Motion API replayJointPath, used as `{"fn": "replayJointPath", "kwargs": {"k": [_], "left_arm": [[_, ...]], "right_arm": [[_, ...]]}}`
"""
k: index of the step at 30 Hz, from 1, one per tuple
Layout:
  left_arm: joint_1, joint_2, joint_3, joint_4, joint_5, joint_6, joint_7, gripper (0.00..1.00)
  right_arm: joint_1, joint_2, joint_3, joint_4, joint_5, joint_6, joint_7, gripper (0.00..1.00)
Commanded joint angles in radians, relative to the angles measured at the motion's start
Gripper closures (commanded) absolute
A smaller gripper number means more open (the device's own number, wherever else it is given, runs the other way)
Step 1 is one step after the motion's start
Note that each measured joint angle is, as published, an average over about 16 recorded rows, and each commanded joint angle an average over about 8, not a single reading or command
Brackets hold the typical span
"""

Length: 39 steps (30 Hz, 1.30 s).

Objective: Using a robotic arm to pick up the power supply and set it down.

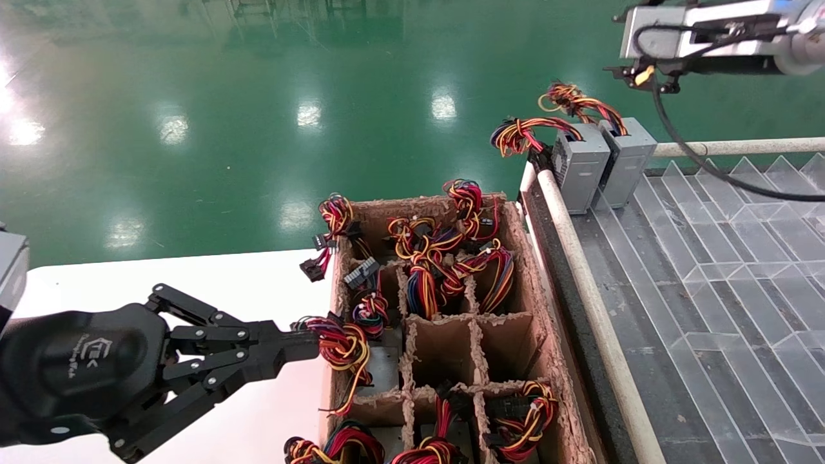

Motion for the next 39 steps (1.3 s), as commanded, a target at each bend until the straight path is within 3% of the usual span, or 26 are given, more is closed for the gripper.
{"fn": "replayJointPath", "kwargs": {"k": [1, 8, 22, 30, 39], "left_arm": [[0.0, 0.0, 0.0, 0.0, 0.0, 0.0, 0.0, 1.0], [0.0, 0.0, 0.0, 0.0, 0.0, 0.0, 0.0, 1.0], [0.0, 0.0, 0.0, 0.0, 0.0, 0.0, 0.0, 1.0], [0.0, 0.0, 0.0, 0.0, 0.0, 0.0, 0.0, 0.0], [0.0, 0.0, 0.0, 0.0, 0.0, 0.0, 0.0, 0.0]], "right_arm": [[0.005, 0.008, 0.01, 0.001, 0.013, -0.02, -0.002, 0.0], [-0.038, 0.041, 0.027, 0.06, 0.073, -0.058, 0.032, 0.0], [-0.283, 0.15, 0.058, 0.352, 0.309, -0.196, 0.298, 0.0], [-0.427, 0.213, 0.076, 0.522, 0.447, -0.273, 0.452, 0.0], [-0.589, 0.285, 0.097, 0.715, 0.603, -0.36, 0.626, 0.0]]}}
